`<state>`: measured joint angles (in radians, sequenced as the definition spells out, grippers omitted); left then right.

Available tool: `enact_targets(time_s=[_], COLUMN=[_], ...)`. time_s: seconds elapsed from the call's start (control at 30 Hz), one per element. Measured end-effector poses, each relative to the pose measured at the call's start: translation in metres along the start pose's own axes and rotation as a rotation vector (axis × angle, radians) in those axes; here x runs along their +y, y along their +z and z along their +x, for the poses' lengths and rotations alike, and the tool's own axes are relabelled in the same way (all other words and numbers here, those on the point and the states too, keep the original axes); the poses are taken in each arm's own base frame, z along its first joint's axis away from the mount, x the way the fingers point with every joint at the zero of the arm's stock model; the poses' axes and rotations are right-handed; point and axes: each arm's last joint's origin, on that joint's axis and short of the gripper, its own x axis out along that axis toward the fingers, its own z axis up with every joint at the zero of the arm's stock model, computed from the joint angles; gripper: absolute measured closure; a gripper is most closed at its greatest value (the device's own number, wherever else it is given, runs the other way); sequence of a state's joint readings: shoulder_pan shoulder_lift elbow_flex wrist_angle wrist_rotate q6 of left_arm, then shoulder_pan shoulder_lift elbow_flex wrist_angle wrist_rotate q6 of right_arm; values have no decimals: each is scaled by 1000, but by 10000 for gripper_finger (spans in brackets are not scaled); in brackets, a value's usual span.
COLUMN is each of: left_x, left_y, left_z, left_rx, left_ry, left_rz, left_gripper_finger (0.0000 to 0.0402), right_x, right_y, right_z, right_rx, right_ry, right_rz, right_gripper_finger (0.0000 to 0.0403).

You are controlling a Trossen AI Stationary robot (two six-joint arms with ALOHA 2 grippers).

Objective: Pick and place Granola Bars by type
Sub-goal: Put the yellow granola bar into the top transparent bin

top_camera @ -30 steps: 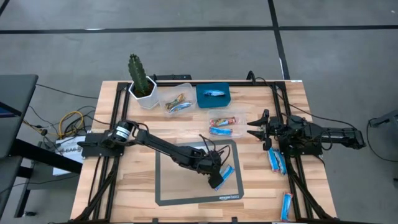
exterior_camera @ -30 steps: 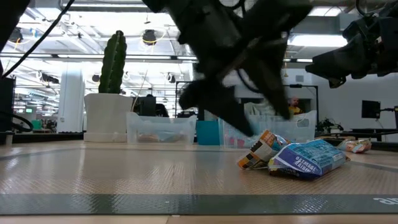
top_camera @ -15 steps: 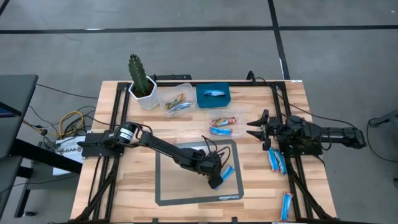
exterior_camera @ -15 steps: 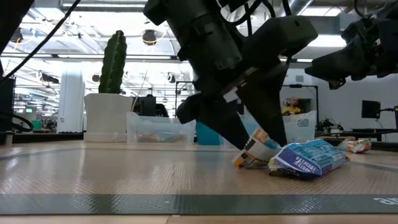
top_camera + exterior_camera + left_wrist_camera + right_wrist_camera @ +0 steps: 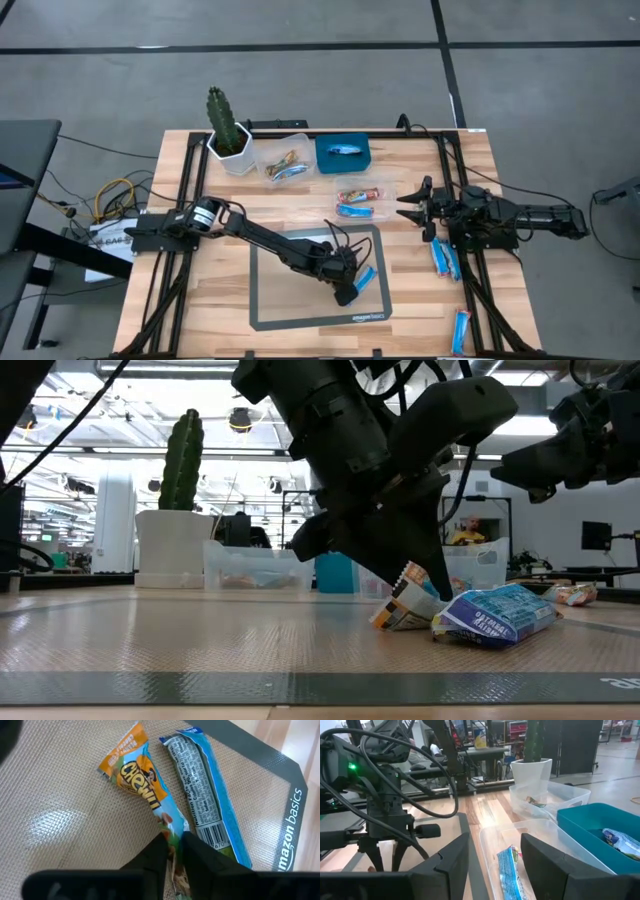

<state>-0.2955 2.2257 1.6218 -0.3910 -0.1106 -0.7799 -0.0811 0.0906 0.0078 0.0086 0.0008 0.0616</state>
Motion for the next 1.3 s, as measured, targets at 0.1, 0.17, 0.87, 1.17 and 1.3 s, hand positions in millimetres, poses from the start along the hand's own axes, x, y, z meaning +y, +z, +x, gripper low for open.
enact_targets(time_s=[0.1,0.17,0.87,1.17,1.3], left_x=[0,-1,9,34,51], left_y=[0,0,10,14,12], left_z=[0,0,-92,-140,-152], left_rx=[12,12,-64,-83,-100], left_ry=[-15,-14,283,389,420], left_rz=[9,13,79,53,37], left_gripper_finger=[370,374,373,372,372], right_x=[0,0,0,0,0], right_y=[0,0,0,0,0], right_z=[0,0,0,0,0], right_rx=[0,0,0,1,1], right_ry=[0,0,0,0,0], right_rz=[0,0,0,0,0], right_gripper_finger=[233,233,233,233,233])
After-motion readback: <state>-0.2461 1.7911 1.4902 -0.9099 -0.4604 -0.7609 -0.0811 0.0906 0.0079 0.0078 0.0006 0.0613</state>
